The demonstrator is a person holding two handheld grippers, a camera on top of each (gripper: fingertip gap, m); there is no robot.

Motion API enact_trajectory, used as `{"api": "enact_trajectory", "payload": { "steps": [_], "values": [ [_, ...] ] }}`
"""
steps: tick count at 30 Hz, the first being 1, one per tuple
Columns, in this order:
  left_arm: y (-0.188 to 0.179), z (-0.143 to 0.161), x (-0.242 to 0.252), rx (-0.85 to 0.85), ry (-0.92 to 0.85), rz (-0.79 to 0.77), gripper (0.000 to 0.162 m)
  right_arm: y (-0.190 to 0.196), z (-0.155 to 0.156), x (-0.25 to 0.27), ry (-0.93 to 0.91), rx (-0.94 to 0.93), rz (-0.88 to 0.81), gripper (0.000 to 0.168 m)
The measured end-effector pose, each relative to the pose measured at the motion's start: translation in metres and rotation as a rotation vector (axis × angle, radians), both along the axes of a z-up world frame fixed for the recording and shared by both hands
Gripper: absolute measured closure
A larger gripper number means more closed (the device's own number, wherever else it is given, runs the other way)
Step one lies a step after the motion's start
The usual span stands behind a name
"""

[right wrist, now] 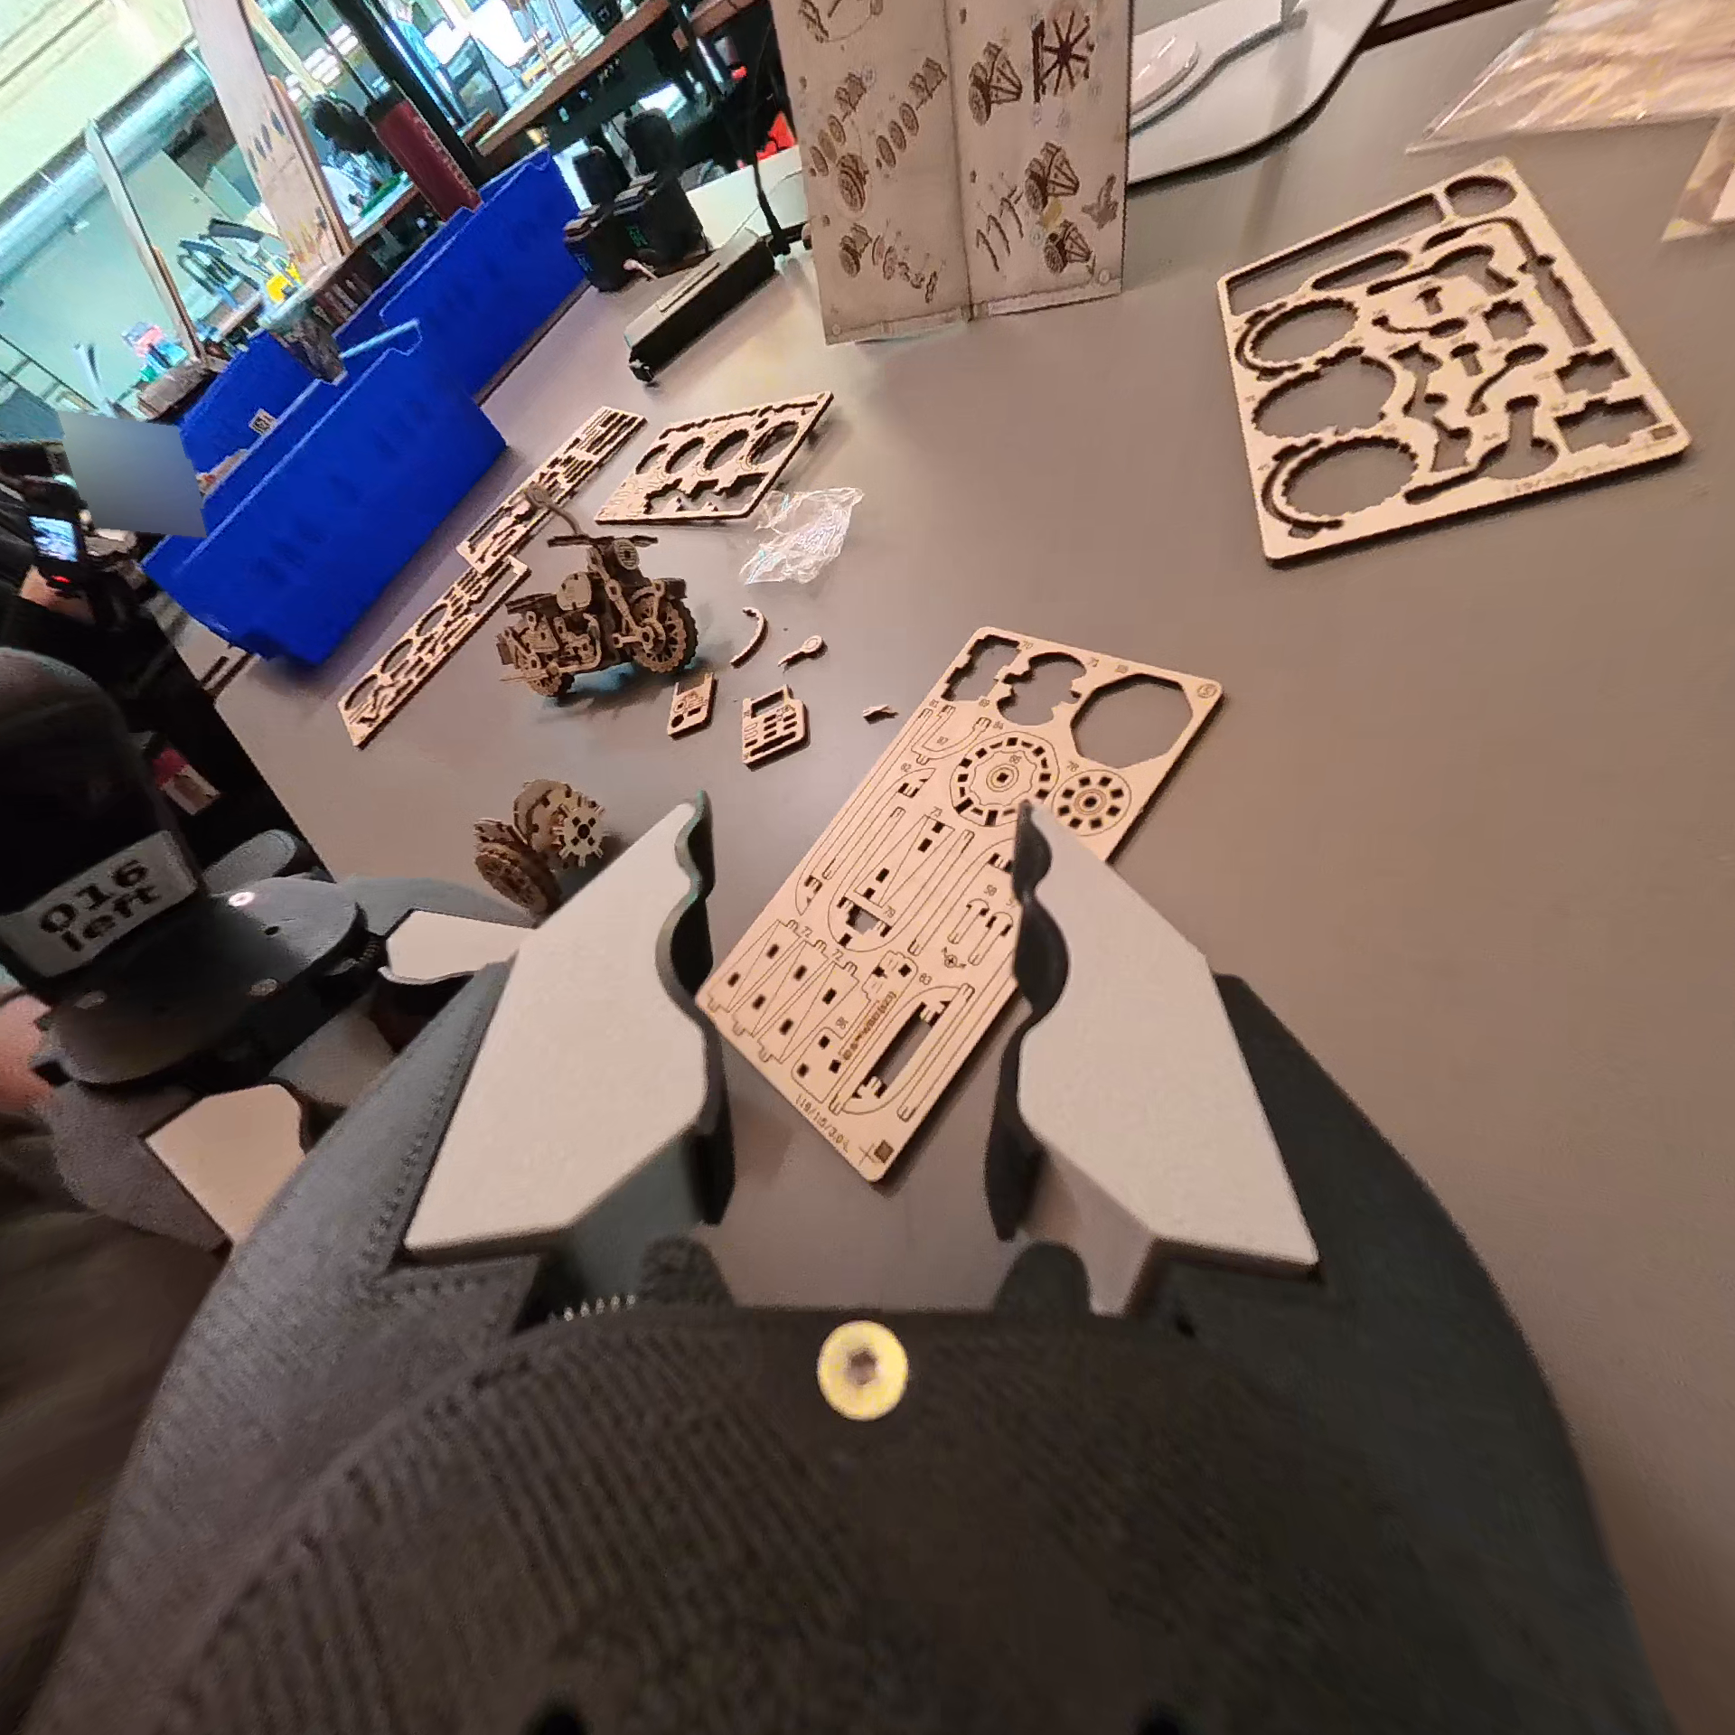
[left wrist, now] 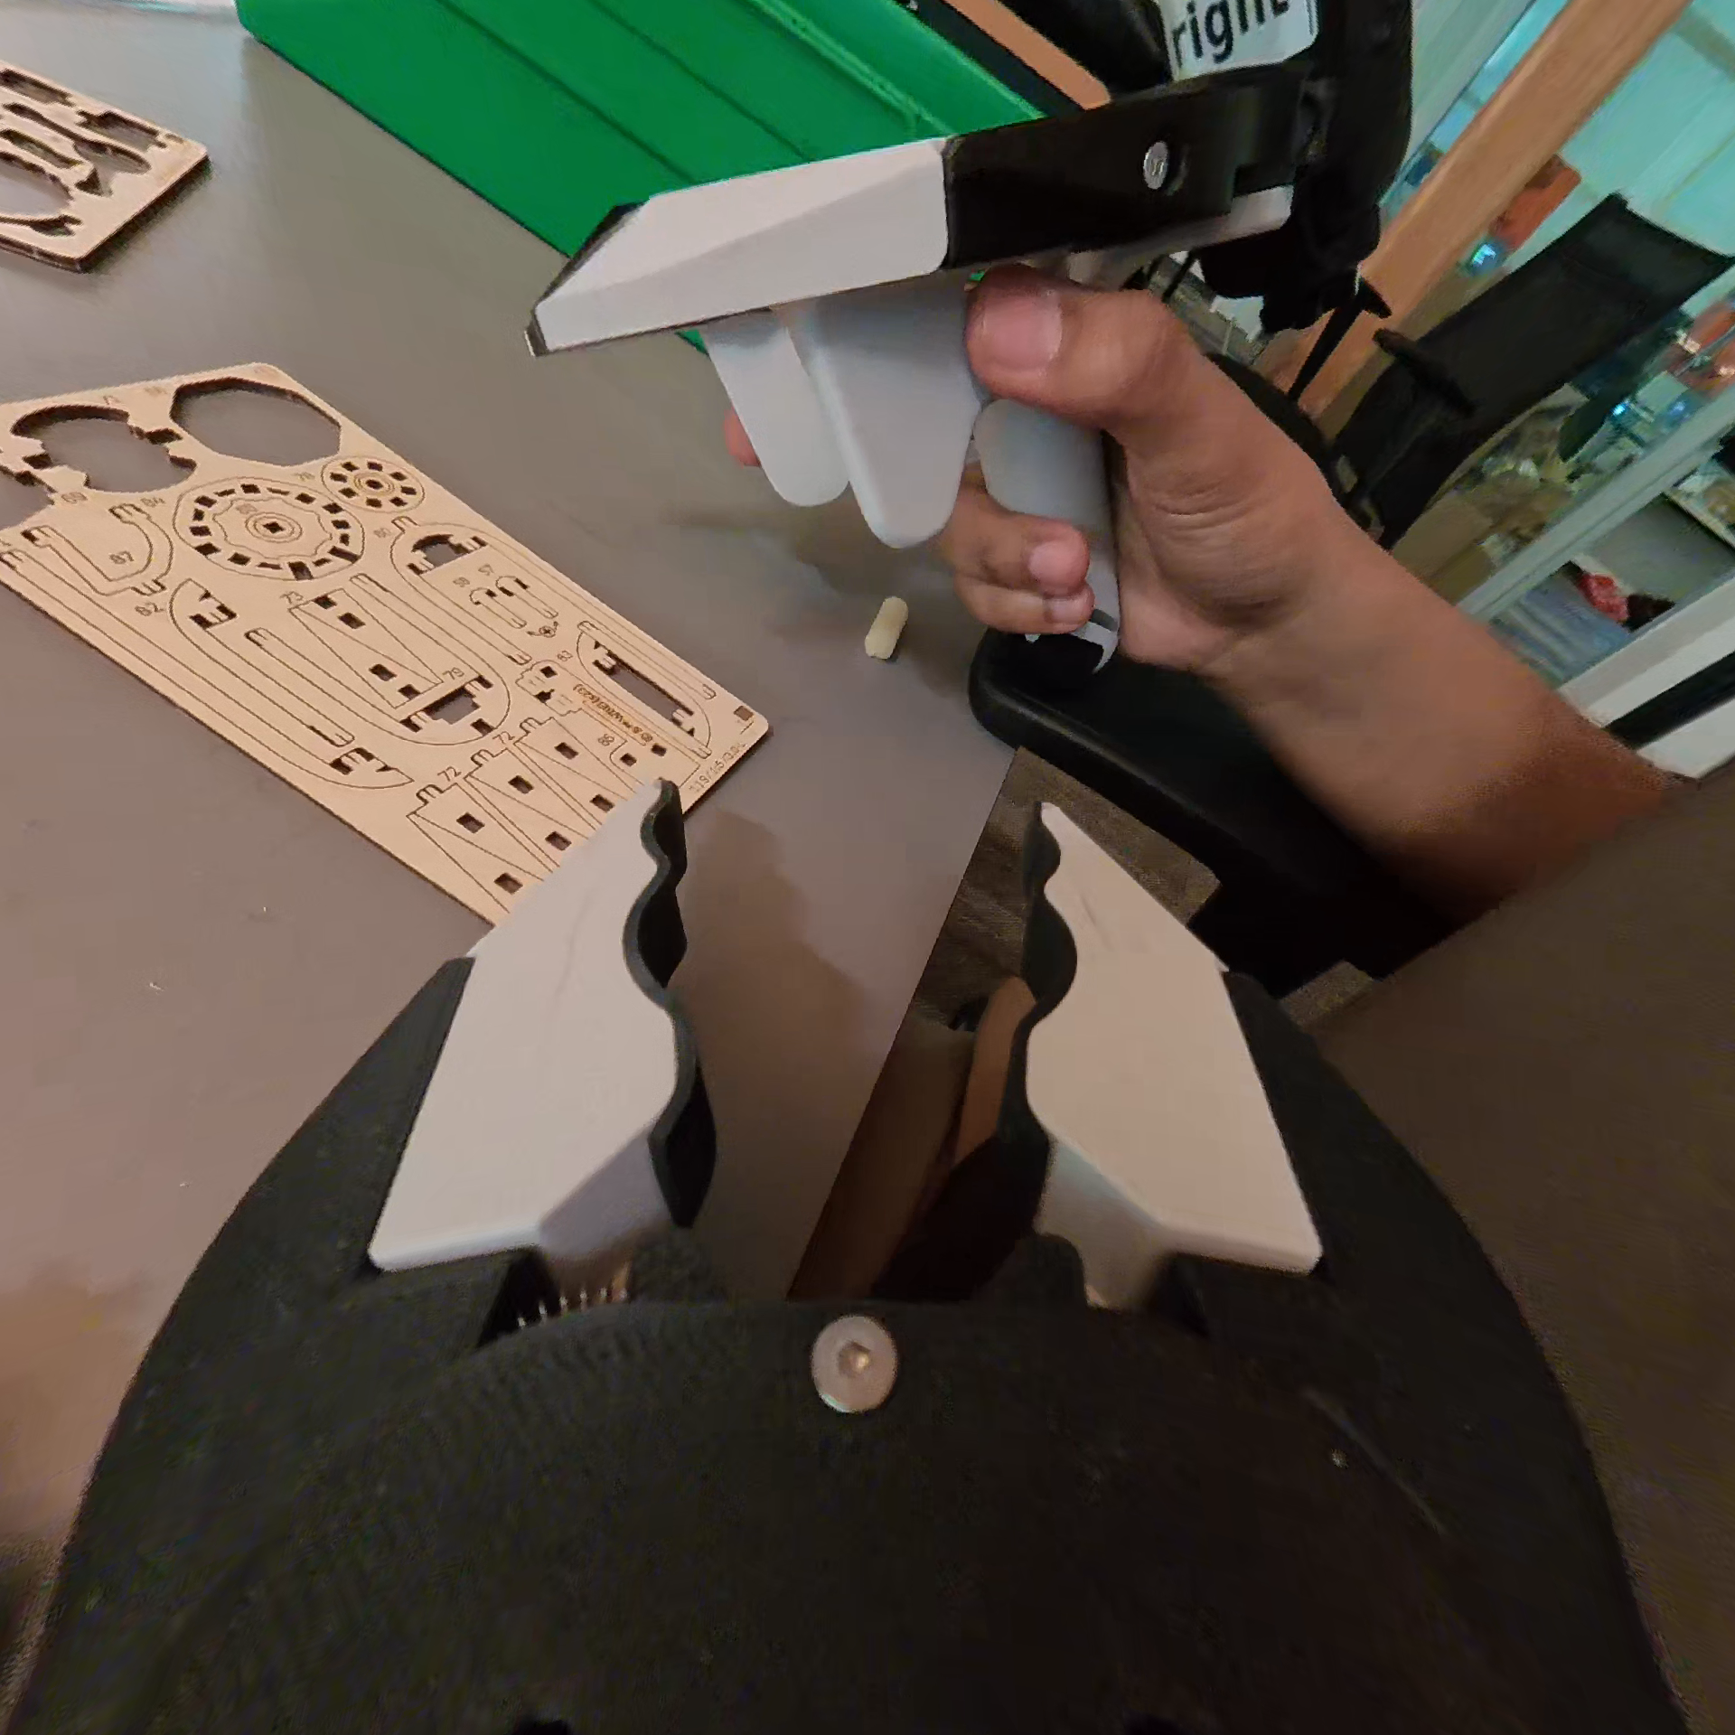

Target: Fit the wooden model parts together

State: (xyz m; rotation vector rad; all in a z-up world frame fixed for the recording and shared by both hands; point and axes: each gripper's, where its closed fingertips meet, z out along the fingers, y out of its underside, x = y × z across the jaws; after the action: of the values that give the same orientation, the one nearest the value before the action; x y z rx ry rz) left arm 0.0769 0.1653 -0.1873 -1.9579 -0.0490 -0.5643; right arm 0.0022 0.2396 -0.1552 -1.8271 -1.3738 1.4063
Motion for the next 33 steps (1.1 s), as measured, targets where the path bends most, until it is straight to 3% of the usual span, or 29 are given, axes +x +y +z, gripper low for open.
{"api": "enact_trajectory", "payload": {
  "steps": [5,11,15,21,28,33],
  "values": [
    [-0.007,0.003,-0.007,0.03,0.051,0.028,0.092,-0.001,-0.004,0.0,-0.031,0.104,-0.025,0.1],
    [-0.015,0.017,-0.017,0.015,-0.024,0.127,0.092,-0.001,0.0,0.016,-0.026,0.17,-0.084,0.098],
    [-0.032,0.022,0.002,0.022,-0.087,0.069,0.093,-0.002,-0.001,0.019,-0.037,0.231,-0.106,0.097],
    [-0.039,0.039,0.008,0.116,0.043,0.011,0.097,-0.006,-0.017,0.006,-0.108,0.247,-0.061,0.092],
    [-0.024,0.025,-0.008,0.097,0.026,0.115,0.098,-0.002,-0.003,0.01,-0.028,0.184,-0.085,0.091],
    [-0.018,0.015,-0.013,0.021,-0.084,0.104,0.103,-0.003,-0.012,0.005,-0.073,0.144,-0.052,0.091]
  ]
}}
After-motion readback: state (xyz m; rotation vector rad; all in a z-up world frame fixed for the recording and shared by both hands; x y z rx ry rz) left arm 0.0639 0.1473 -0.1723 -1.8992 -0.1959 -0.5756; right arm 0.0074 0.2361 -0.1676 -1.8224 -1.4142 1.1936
